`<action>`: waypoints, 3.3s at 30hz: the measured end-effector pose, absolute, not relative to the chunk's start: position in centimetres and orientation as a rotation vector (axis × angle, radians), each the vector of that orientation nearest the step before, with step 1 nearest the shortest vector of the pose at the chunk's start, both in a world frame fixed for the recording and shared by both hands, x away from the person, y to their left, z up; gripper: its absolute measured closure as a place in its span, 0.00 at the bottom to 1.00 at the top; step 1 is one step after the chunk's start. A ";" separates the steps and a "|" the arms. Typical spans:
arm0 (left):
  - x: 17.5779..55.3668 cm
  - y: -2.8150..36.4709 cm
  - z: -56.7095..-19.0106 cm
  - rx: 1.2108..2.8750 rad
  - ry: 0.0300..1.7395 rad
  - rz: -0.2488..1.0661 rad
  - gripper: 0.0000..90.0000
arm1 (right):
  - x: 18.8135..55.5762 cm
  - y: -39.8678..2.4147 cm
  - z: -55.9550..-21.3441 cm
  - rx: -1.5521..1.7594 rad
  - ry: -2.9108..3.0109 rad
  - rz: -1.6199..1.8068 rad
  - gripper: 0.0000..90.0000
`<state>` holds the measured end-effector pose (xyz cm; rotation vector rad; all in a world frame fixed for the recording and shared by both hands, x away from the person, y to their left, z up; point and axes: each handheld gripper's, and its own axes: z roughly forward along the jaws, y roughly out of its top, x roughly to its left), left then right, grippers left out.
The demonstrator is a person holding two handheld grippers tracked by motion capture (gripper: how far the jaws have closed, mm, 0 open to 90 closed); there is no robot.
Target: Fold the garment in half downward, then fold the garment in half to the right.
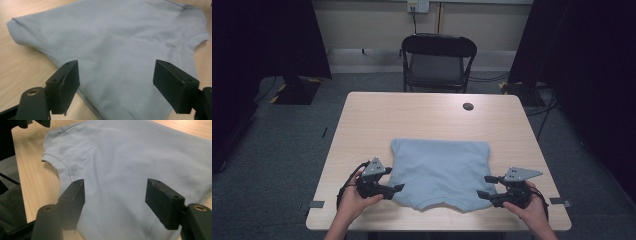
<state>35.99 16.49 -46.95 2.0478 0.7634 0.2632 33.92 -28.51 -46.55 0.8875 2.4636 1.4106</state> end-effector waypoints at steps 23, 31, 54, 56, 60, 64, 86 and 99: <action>41.0 16.3 -46.0 2.064 0.787 0.287 0.17 | 36.4 -25.6 -46.7 0.932 2.452 1.380 0.14; 41.9 16.6 -45.9 2.052 0.806 0.298 0.17 | 36.6 -24.0 -46.9 0.909 2.457 1.390 0.14; 44.2 17.0 -45.9 2.043 0.847 0.312 0.17 | 37.2 -20.0 -47.0 0.836 2.514 1.376 0.14; 44.3 17.0 -45.9 2.044 0.848 0.316 0.17 | 37.2 -19.7 -46.9 0.829 2.520 1.374 0.14; 44.5 17.1 -45.8 2.036 0.854 0.319 0.17 | 37.0 -19.1 -46.8 0.814 2.516 1.380 0.14; 44.6 17.1 -45.7 2.041 0.850 0.320 0.17 | 36.9 -18.5 -46.7 0.796 2.525 1.377 0.14; 45.7 17.4 -45.0 2.032 0.864 0.323 0.17 | 36.9 -15.8 -46.4 0.728 2.557 1.376 0.14; 46.2 17.8 -44.8 2.026 0.885 0.326 0.17 | 36.9 -14.2 -46.5 0.696 2.577 1.383 0.14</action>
